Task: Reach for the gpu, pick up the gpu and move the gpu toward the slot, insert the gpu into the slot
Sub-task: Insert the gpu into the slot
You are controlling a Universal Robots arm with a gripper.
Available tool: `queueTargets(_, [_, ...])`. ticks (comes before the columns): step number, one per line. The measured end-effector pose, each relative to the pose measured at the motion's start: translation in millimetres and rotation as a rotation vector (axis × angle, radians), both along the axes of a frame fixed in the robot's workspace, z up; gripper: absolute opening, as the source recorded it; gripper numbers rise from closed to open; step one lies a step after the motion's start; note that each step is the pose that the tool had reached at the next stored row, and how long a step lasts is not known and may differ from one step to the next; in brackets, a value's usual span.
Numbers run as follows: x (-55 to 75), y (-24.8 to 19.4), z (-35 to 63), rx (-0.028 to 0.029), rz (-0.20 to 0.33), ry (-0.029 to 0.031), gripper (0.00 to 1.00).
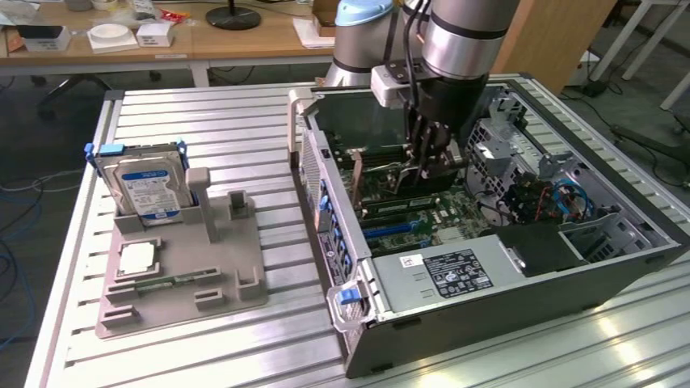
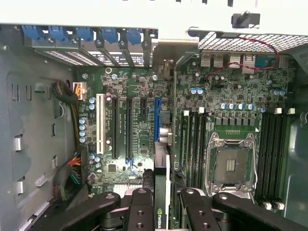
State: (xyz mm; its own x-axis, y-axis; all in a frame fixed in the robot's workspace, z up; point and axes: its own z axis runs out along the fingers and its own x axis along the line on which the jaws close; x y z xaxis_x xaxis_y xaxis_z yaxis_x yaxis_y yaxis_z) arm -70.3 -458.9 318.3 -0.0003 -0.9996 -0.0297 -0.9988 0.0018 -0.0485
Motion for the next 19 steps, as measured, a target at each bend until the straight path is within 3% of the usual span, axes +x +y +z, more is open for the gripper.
queueTargets(19, [-3.5,-3.5,-10.6,-0.0001,0.0,0.0001,0.26])
